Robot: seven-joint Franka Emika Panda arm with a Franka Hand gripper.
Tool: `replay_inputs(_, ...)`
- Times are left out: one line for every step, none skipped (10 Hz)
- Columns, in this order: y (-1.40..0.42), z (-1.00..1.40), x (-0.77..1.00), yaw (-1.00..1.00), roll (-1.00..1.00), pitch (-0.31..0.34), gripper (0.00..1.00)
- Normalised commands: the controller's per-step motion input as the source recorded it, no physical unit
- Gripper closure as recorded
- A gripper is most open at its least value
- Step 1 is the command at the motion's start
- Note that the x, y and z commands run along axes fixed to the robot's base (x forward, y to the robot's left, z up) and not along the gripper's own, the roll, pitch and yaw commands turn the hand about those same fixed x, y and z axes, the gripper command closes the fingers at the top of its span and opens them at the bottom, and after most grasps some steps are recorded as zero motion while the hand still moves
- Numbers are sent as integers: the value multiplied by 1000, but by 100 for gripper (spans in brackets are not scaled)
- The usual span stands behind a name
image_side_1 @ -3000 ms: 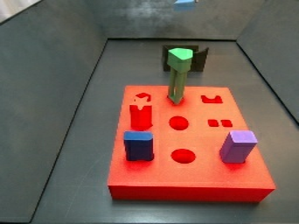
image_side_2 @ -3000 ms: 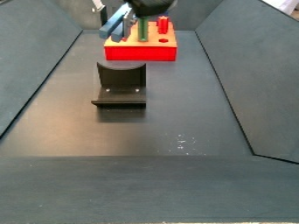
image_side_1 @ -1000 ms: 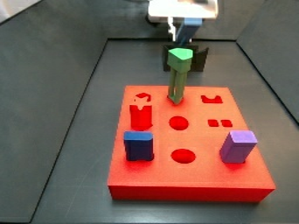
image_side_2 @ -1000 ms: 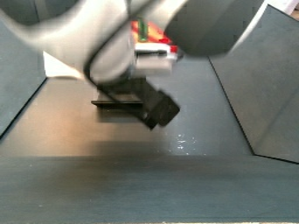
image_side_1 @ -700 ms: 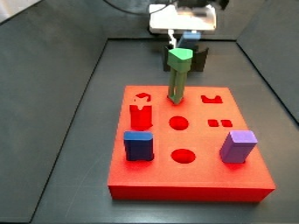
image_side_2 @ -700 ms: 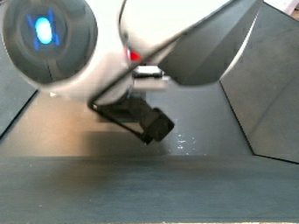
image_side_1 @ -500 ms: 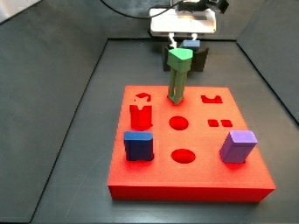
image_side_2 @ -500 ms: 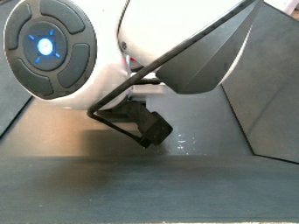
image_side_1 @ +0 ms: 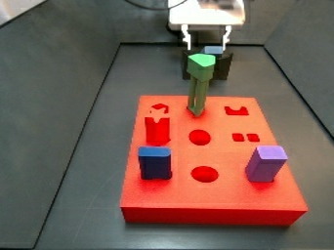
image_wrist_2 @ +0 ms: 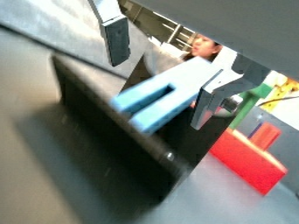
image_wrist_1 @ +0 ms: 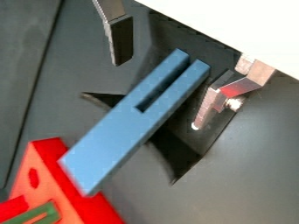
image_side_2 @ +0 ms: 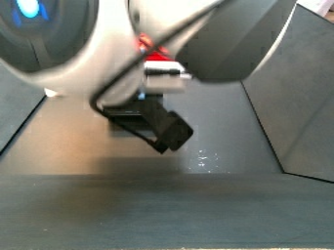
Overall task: Pick up the double-square object. Move up. Place the double-square object on the fixture. Regrasp the double-square object. Move to above the board. Insert the double-square object.
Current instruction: Regrasp the double-square object.
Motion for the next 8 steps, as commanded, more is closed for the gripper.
replay_inputs(-5, 1000, -35, 37, 33, 9, 0)
replay_inputs(-1, 865, -38, 35, 41, 36, 0)
replay_inputs(0, 753, -34, 33, 43, 48, 0)
replay_inputs(0, 459, -29, 18, 51, 75, 0)
replay_inputs(1, 344, -29, 8, 52, 85, 0)
replay_inputs(-1000, 973, 4, 18, 1000, 75, 0)
replay_inputs(-1000, 913, 5, 17, 1000, 71, 0)
replay_inputs(-1000, 892, -21, 15, 1000, 62, 0)
